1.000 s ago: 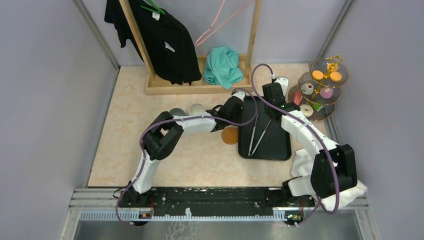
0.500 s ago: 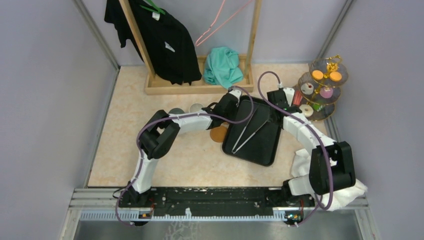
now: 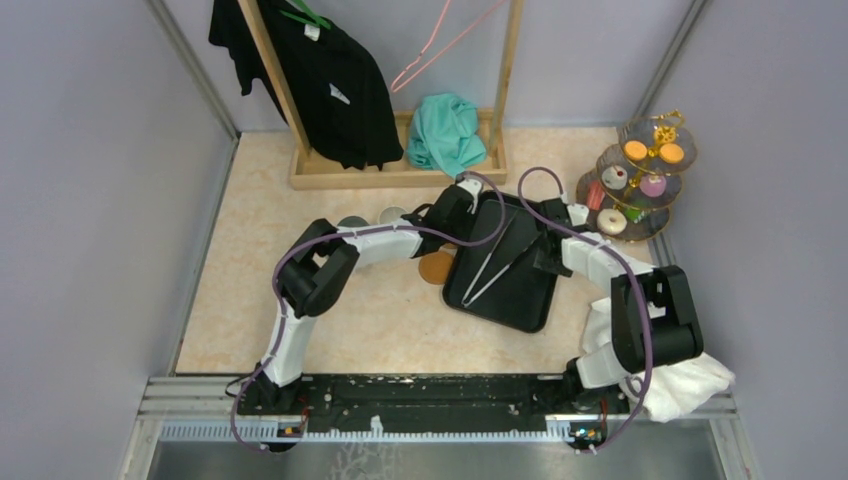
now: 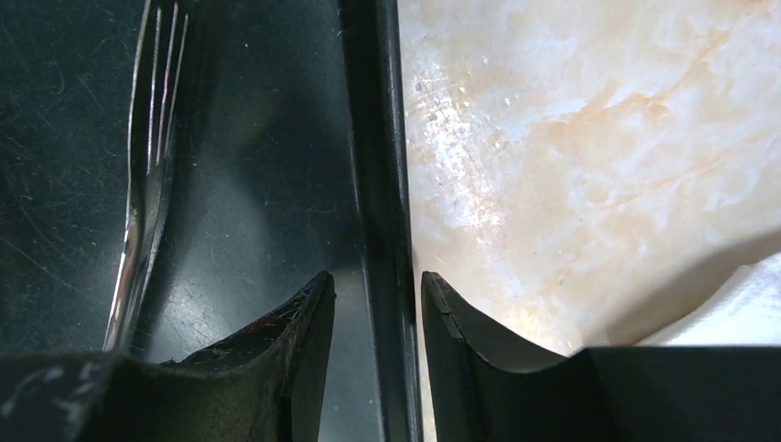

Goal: Serve the afternoon tea
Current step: Pick up the tray from the center of the board.

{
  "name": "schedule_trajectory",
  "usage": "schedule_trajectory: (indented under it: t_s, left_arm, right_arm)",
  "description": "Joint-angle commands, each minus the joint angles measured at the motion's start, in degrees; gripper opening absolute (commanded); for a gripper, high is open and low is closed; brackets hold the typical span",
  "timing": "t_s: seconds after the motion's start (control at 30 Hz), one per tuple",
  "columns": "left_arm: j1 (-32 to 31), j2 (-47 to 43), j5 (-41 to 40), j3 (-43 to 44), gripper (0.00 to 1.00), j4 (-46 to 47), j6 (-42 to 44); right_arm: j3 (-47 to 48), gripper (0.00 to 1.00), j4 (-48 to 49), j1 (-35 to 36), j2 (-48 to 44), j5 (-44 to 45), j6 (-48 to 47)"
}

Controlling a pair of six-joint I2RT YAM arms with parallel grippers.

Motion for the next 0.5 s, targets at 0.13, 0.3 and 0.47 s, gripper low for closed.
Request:
schedule_trajectory:
  t_s: [0.13, 0.3, 0.47]
  left_arm:
    - [1.0, -0.7, 2.1, -2.2, 0.29, -2.0, 0.6]
    - [1.0, -0.3, 3.5, -2.3, 0.24, -2.0, 0.6]
    - [1.0, -0.8, 4.1, -2.6, 0.00, -1.9, 0.6]
  right_arm:
    - [-1.3, 0.37, 4.3, -0.7, 3.5, -3.2, 2.6]
    - [-2.4, 0.20, 6.1, -0.7, 3.3, -3.9, 2.9]
    - [-2.8, 0.00, 6.7, -0.7, 2.2, -4.5, 3.2]
